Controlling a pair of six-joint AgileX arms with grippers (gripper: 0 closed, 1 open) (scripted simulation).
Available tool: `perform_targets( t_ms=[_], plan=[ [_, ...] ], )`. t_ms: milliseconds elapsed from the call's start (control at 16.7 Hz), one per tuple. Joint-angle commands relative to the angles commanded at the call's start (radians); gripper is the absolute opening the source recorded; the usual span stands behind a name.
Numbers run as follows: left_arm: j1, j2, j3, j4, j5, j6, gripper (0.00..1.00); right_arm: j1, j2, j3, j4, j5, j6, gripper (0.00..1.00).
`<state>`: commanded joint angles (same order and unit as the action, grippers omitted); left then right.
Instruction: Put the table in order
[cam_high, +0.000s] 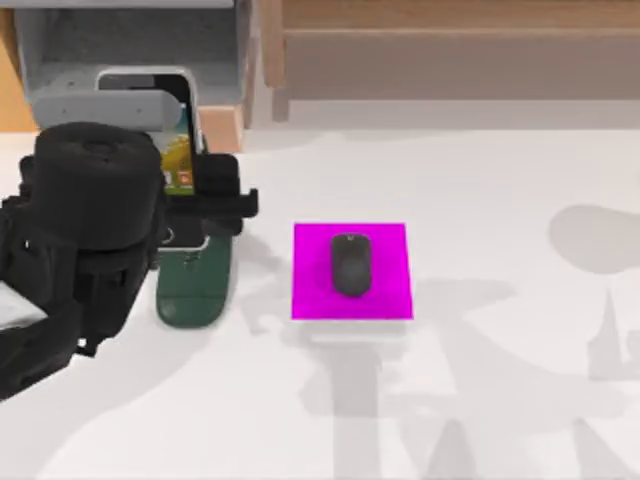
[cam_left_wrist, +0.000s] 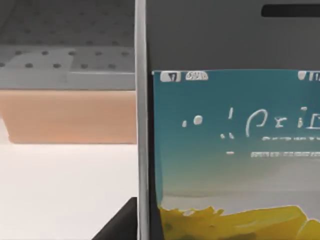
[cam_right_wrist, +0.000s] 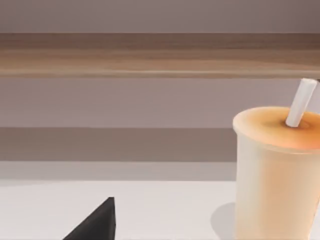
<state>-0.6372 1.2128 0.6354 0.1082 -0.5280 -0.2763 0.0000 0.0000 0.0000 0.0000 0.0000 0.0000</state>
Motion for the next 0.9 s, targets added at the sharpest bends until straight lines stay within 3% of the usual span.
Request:
perform_targets(
  t_ms=[240, 540, 900],
  plan=[
    [0.064, 0.091, 0.029, 0.055, 0.063, 0.034, 0.00, 0.000, 0.000, 0.000, 0.000, 0.000, 0.000, 1.00],
    [0.070, 0.100, 0.033, 0.059, 0.071, 0.036, 0.00, 0.000, 0.000, 0.000, 0.000, 0.000, 0.000, 1.00],
    [0.070, 0.100, 0.033, 0.059, 0.071, 0.036, 0.45, 0.000, 0.000, 0.000, 0.000, 0.000, 0.000, 1.00]
  ],
)
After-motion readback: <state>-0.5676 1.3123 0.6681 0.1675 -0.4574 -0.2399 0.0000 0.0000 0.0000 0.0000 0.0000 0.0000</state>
